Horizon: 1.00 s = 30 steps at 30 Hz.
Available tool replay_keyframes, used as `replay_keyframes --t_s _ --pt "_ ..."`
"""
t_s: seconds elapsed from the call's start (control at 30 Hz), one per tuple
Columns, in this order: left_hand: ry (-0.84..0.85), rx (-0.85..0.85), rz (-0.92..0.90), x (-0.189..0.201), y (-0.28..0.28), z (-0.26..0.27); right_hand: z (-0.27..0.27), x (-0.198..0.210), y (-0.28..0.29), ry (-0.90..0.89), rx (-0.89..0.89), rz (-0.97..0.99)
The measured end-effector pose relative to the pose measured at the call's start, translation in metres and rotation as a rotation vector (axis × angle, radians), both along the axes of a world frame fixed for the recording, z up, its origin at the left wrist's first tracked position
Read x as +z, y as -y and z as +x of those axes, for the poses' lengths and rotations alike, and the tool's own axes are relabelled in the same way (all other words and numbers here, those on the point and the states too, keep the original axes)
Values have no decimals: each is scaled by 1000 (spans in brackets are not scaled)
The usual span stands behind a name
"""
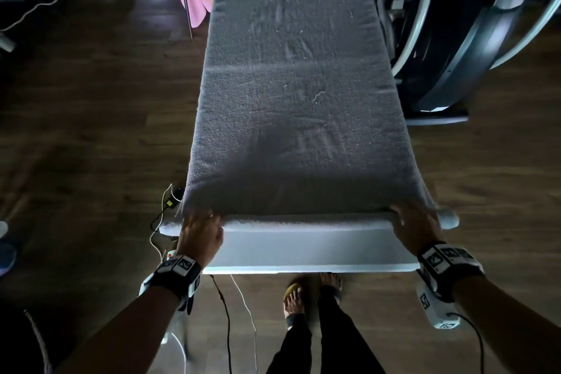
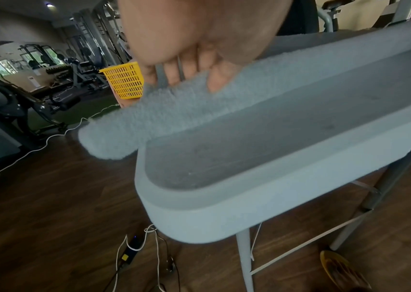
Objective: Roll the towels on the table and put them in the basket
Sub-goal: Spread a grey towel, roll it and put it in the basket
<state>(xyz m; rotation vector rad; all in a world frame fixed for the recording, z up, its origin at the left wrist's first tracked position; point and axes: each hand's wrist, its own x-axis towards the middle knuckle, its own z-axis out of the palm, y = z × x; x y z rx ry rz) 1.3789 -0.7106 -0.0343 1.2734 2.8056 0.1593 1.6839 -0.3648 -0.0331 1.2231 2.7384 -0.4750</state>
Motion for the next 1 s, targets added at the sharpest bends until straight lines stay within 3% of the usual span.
replay_keyframes --t_s 0.1,0.17,0.37,0.47,0.73,0.87,1.0 --pt "-4 -3 159 -15 4 4 5 -11 5 -221 20 50" --pt "40 -83 161 -25 14 13 14 -23 16 -233 103 49" --pt "23 -59 60 -14 2 6 16 -19 21 -92 29 69" --pt "-18 -38 80 -10 -9 -2 5 -9 10 -41 43 84" --pt "15 -52 -109 -6 -6 -3 -7 5 0 218 121 -12" --pt "-95 -104 -1 -12 0 -11 5 -4 -1 -175 41 179" --pt "-72 -161 41 -26 15 4 23 -22 19 -138 132 81"
